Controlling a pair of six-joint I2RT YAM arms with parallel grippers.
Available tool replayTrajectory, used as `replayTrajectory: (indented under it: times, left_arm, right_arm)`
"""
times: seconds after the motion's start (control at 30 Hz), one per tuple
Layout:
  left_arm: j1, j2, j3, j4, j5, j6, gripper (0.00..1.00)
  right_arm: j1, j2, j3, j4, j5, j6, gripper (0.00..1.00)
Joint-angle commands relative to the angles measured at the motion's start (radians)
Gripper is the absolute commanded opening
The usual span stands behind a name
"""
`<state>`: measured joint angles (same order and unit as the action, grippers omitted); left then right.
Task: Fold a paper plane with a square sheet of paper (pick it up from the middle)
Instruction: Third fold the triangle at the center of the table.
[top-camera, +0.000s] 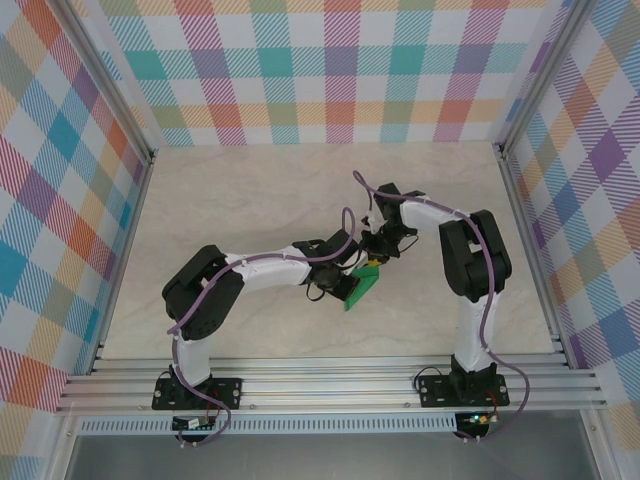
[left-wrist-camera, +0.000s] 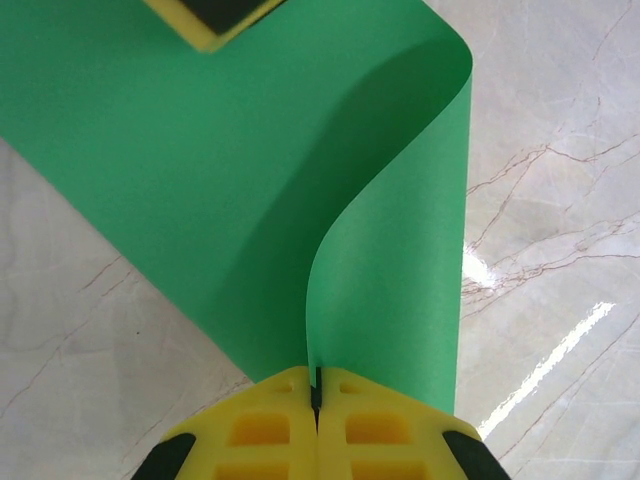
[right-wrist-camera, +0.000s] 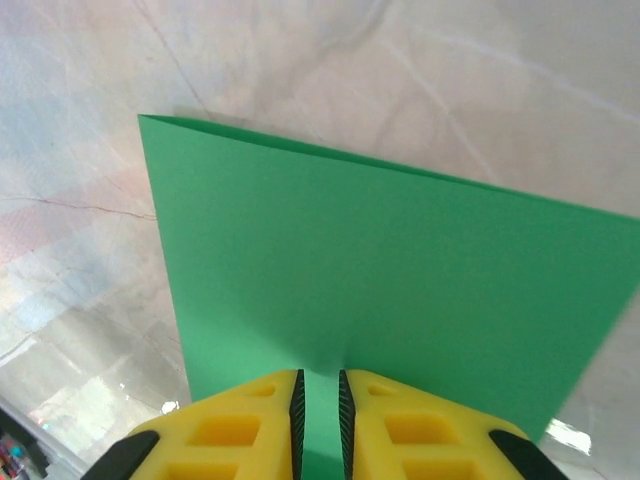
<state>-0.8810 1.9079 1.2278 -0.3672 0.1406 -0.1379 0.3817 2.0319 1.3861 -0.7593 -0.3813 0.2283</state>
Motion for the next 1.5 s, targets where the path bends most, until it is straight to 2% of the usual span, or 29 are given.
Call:
replayTrajectory:
  times: [0.0, 0.13, 0.5, 0.93, 1.27, 1.47]
  left_arm:
    - [0.011, 0.018, 0.023, -0.021, 0.001, 0.020, 0.00]
    - [0.012, 0.019, 0.022, -0.020, 0.010, 0.023, 0.00]
    - [0.024, 0.023, 0.054, -0.042, 0.023, 0.051, 0.00]
    - [0.040, 0.049, 0.063, -0.057, 0.037, 0.060, 0.00]
    - [0.040, 0.025, 0.013, -0.015, 0.092, -0.006, 0.00]
    - [0.040, 0.005, -0.014, 0.006, 0.070, -0.034, 0.00]
  right_arm:
    - [-0.007, -0.077, 0.016, -0.014, 0.047, 0.042, 0.20]
    - [-0.007, -0.053, 0.033, -0.019, 0.105, 0.054, 0.19]
    - [-0.007, 0.061, 0.059, -0.035, 0.053, -0.004, 0.14]
    - [-0.007, 0.067, 0.063, -0.043, 0.066, -0.020, 0.15]
    - [-0.007, 0.054, 0.059, -0.046, 0.067, -0.011, 0.16]
    - [-0.007, 0.051, 0.057, -0.042, 0.062, -0.007, 0.16]
